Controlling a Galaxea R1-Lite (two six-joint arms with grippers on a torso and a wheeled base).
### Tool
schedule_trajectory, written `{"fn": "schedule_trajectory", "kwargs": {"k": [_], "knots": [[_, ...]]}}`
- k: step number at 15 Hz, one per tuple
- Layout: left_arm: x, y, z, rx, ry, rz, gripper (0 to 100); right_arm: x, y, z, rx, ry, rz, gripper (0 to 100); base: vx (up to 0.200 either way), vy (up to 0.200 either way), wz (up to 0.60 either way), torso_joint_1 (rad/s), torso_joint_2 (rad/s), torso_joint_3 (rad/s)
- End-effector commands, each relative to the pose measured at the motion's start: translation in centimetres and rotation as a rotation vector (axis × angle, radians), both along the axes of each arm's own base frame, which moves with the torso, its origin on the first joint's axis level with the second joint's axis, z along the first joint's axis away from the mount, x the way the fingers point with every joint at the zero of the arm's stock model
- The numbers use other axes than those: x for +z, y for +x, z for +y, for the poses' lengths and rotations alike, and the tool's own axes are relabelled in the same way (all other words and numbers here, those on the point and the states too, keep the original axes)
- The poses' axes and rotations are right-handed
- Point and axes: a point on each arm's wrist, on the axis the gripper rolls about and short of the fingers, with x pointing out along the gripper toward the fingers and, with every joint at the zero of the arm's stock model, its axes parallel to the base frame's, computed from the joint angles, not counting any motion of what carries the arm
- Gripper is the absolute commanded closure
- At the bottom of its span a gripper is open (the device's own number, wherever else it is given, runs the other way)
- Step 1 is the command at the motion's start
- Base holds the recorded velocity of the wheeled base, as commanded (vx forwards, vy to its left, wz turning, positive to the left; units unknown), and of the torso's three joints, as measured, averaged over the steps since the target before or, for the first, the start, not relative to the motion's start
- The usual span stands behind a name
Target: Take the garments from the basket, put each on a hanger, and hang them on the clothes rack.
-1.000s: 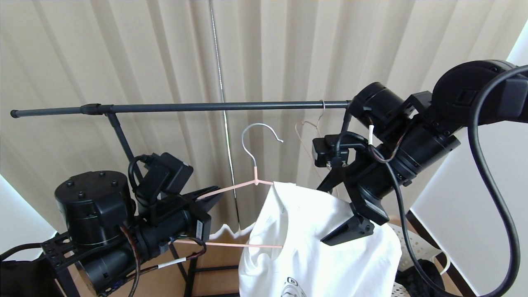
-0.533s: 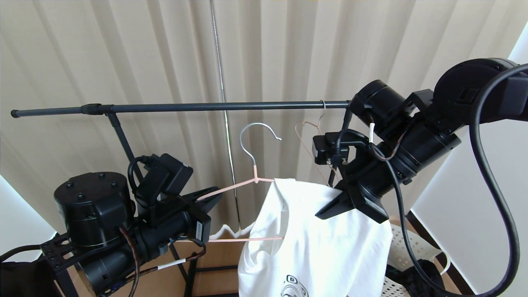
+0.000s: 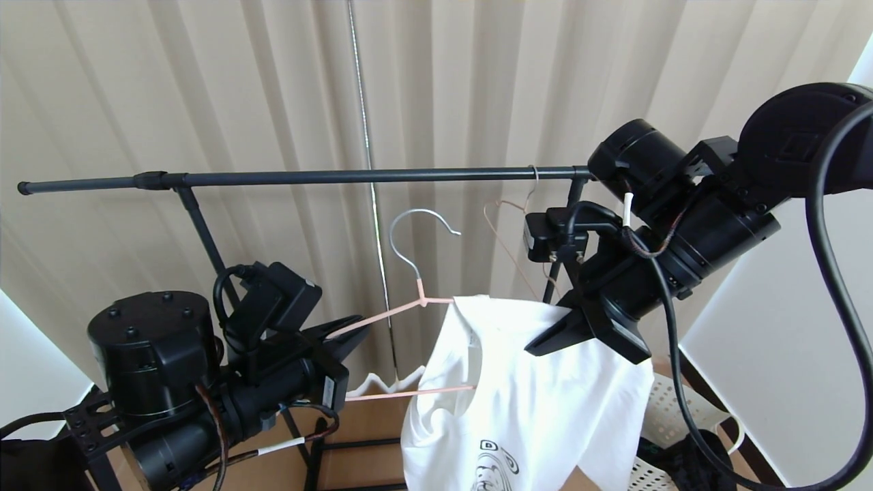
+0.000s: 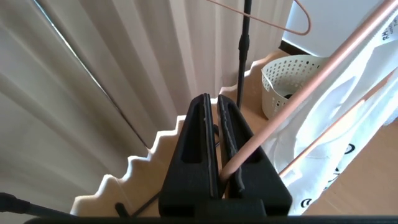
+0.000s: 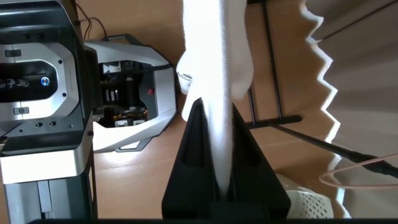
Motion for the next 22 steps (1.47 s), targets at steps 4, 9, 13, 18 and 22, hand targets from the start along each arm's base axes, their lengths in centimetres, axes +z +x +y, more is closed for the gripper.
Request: {"fn": "schedule_trajectory", "kwargs": {"k": [4,9,13,18,22], "knots": [[0.2,-0.2,0.1,-0.005,-0.005,-0.006,0,0.8,-1.0,-0.7,-0.002,0.006,-0.015,100,0.0,0.0,0.0,0.0,0.0,0.0],[2.0,-2.1,2.6,-0.043,-0.064,-0.059,0,1.8,-1.3,-2.2,-0.042,0.014,-0.044,100,0.0,0.0,0.0,0.0,0.0,0.0],[2.7,-2.7,5.2,0.007,-0.1,-0.087,0,1.8,-1.1,-2.3,-0.066,-0.01,-0.062,100,0.0,0.0,0.0,0.0,0.0,0.0],[0.8,-4.3,6.1,0.002,-0.116,0.06,0,2.4,-0.1,-2.5,-0.162,-0.02,-0.171,100,0.0,0.0,0.0,0.0,0.0,0.0],[-1.0,-4.0,3.7,0.027,-0.11,0.218,0,3.4,-0.3,-1.9,-0.216,-0.036,-0.279,100,0.0,0.0,0.0,0.0,0.0,0.0]]}}
